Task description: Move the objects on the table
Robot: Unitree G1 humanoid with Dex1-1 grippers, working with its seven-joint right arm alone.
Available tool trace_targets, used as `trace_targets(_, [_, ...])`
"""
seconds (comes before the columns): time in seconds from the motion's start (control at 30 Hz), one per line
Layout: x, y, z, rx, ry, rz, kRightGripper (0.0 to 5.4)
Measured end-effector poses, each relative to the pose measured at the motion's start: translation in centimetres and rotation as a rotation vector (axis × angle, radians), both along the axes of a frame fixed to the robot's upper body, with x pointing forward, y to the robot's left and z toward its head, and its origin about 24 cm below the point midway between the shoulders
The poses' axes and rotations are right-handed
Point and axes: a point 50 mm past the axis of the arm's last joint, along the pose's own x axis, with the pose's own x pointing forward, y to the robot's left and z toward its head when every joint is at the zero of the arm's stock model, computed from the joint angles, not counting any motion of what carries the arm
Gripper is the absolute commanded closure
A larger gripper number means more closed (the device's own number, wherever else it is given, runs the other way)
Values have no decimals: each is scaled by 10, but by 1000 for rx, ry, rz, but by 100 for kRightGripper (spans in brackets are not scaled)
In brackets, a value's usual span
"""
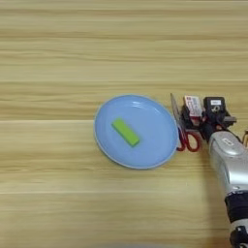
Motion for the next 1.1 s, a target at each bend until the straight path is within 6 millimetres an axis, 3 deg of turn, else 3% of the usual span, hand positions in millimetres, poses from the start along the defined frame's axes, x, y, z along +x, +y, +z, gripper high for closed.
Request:
trace_targets(0.57, [3,2,-1,28,20,21,327])
trace_targets(1.1, [2,3,0,46,22,22,331])
